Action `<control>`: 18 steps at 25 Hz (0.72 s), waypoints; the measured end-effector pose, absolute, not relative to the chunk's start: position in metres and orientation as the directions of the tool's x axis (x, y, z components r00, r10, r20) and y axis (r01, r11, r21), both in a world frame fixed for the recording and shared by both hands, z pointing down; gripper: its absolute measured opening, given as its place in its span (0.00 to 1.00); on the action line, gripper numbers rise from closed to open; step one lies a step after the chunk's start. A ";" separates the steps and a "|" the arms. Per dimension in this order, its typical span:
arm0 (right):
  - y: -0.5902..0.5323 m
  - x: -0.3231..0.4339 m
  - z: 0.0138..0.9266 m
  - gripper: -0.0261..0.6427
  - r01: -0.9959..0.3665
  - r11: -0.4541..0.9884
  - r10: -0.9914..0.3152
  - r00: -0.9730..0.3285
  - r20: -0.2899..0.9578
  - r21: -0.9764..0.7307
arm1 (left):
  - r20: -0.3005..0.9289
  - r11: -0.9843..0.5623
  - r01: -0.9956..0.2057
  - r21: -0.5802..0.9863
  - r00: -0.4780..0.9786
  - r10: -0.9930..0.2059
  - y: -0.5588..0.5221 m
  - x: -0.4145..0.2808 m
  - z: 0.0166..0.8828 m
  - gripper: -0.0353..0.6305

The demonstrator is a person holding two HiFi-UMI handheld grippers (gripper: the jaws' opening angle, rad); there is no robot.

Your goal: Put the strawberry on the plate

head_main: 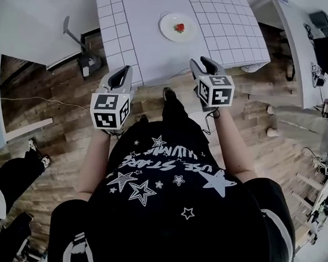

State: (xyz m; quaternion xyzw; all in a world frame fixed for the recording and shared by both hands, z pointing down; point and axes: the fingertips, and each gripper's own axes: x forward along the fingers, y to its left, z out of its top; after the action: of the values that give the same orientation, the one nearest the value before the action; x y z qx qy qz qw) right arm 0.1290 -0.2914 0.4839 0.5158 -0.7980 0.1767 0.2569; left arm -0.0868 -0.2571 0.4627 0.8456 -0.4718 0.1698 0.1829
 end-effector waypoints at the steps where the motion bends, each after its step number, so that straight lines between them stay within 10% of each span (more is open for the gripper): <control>1: -0.282 0.128 0.481 0.28 -0.920 0.392 -0.741 -0.330 0.585 -0.022 | 0.453 -0.504 -0.850 0.153 0.514 -0.728 -0.253 -0.086 0.462 0.07; 18: -0.167 0.167 0.446 0.08 -0.981 0.192 -0.853 -0.183 0.490 -0.033 | 0.397 -0.658 -0.738 0.152 0.655 -0.643 -0.196 -0.041 0.444 0.07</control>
State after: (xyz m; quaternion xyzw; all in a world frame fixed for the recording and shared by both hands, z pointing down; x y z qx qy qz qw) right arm 0.1671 -0.1670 0.4456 0.6117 -0.7494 0.1731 0.1853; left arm -0.0412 -0.1963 0.4443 0.8969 -0.3849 0.1562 0.1516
